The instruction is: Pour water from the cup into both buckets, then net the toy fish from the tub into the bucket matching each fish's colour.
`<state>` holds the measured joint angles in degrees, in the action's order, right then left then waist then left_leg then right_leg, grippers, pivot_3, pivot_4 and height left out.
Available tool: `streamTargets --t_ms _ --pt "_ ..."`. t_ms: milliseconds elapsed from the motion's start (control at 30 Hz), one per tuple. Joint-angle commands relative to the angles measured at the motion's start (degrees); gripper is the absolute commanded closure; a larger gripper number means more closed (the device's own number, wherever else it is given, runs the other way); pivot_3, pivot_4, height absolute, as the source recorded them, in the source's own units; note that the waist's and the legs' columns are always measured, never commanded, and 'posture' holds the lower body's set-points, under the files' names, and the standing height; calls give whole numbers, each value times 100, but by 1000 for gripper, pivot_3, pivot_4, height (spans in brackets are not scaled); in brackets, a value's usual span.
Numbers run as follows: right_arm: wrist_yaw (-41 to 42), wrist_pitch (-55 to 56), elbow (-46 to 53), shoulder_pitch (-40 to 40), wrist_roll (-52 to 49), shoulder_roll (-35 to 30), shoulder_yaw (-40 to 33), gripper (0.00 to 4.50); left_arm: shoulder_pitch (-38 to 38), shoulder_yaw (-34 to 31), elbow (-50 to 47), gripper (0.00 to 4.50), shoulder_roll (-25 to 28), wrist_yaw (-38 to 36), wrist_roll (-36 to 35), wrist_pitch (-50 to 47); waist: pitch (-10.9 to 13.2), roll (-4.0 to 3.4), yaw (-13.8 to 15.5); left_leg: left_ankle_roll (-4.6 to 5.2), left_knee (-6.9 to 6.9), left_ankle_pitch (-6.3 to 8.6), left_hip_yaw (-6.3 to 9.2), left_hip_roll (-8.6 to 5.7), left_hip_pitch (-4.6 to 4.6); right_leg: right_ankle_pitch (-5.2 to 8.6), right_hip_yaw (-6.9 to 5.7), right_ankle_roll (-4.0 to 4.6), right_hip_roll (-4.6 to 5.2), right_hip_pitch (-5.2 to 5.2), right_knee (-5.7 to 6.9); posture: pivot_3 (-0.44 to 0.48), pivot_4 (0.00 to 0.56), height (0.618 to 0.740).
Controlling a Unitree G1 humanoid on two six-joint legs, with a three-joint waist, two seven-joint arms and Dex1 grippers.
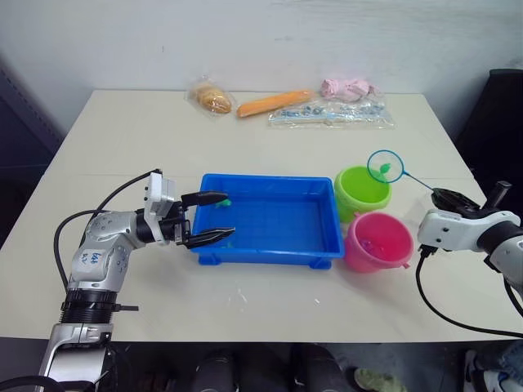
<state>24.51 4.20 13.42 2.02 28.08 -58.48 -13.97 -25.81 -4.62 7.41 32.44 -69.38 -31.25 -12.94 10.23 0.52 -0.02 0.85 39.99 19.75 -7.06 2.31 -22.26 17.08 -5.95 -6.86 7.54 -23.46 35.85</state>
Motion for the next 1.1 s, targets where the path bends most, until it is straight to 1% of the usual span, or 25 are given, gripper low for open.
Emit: streamTargets --t_ms 33,200,367,500,633,867,1100 --pt "-652 316 3 211 624 -51 -281 4500 24 -124 -274 94 -20 162 -32 22 0 0 -2 0 0 0 0 0 0 0 1 0 0 0 0 0 150 740" --pt "-1131 547 76 382 989 14 -335 4500 41 -78 -425 94 -48 289 -58 -68 0 0 -4 -2 0 -1 -1 1 0 0 0 0 -1 0 1 0 150 740" --pt "-1356 584 201 444 1177 135 -347 4500 24 -50 -479 94 -60 335 -69 -127 0 0 -8 -3 0 -2 -1 2 1 0 2 0 -1 0 1 0 150 740" --pt "-1652 635 212 655 1451 223 -450 4500 3 -56 -438 94 -68 321 -68 -129 0 0 -6 -6 0 -3 0 3 1 0 2 0 -4 0 2 0 150 740" --pt "-1684 555 341 909 1581 434 -380 4500 -30 -55 -363 94 -76 284 -58 -110 0 0 -3 -5 0 -4 1 2 0 0 1 0 -4 1 1 0 150 740" --pt "-1773 534 444 789 1720 598 -360 4500 -47 -40 -310 94 -78 241 -49 -104 0 0 -11 -7 0 -5 0 4 3 0 4 0 -7 2 2 0 150 740" --pt "-1729 546 430 685 1649 699 -296 4500 -40 -59 -299 94 -67 234 -47 -102 0 0 -14 -8 0 -6 0 5 5 0 5 0 -8 3 4 0 150 740"
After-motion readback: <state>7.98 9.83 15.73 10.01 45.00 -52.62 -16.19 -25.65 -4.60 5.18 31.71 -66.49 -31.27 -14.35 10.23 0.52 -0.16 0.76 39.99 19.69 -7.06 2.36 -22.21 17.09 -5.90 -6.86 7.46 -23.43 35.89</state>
